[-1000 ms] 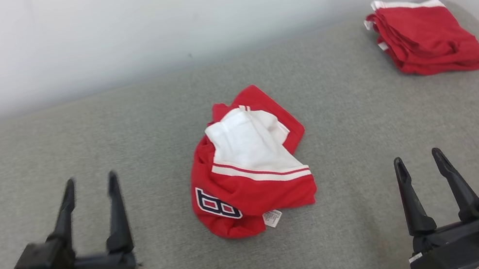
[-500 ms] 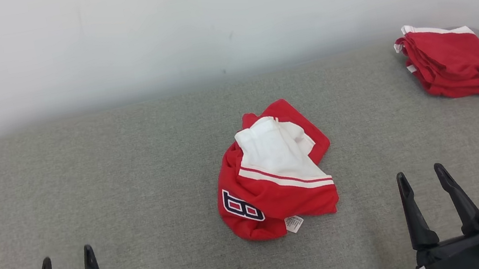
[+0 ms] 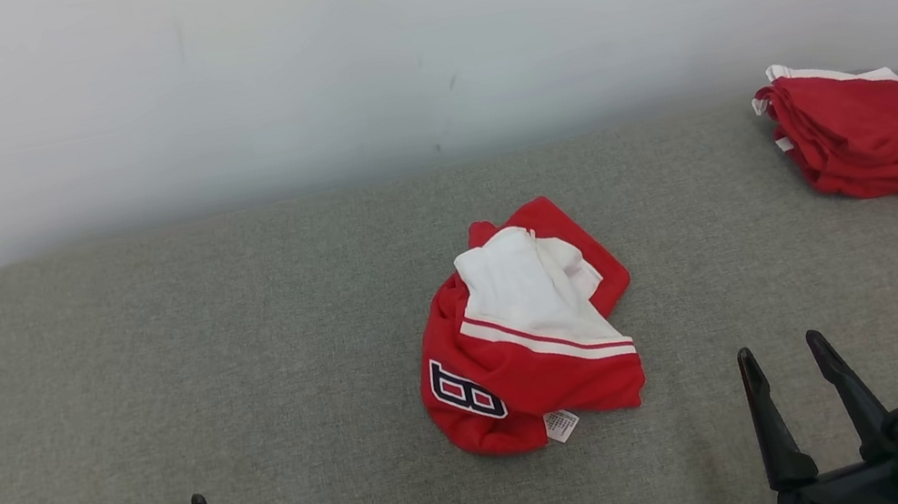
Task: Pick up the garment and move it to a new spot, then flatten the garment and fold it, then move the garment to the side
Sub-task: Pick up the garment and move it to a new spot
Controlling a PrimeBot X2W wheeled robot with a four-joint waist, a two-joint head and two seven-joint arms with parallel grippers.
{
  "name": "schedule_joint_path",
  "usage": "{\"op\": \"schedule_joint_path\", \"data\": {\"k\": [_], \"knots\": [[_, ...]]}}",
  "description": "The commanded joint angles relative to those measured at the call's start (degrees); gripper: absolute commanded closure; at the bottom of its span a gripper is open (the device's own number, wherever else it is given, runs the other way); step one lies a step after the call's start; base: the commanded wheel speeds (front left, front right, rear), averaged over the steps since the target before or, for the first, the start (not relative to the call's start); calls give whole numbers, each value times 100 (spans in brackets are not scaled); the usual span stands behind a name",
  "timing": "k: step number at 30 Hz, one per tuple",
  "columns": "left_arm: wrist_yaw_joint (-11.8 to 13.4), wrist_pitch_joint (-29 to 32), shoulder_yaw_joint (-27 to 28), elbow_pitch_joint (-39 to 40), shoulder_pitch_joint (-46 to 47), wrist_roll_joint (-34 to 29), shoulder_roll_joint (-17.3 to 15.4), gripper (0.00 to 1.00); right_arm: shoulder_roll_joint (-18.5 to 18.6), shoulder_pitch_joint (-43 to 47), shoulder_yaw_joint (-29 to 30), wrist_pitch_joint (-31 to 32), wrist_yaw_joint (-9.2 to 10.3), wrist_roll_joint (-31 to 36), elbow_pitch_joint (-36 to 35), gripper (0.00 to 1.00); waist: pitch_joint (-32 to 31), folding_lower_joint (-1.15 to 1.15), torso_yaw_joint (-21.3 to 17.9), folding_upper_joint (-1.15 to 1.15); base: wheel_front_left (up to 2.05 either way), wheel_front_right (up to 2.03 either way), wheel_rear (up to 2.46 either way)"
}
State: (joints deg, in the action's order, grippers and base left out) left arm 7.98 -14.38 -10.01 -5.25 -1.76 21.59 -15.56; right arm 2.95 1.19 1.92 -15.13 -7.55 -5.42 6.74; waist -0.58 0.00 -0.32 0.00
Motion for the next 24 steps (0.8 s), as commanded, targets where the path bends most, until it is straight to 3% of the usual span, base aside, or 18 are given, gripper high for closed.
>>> {"op": "schedule_joint_path", "data": {"k": [1,24], "knots": [[-24,-39,3,-25,-72,-21,-3,0,-16,75,-11,0,15,61,17,0,-39,0,-20,0,0,0,0],[104,9,-51,-110,-164,-112,-202,0,-16,182,29,0,15,59,94,0,-102,0,-111,0,0,0,0]]}}
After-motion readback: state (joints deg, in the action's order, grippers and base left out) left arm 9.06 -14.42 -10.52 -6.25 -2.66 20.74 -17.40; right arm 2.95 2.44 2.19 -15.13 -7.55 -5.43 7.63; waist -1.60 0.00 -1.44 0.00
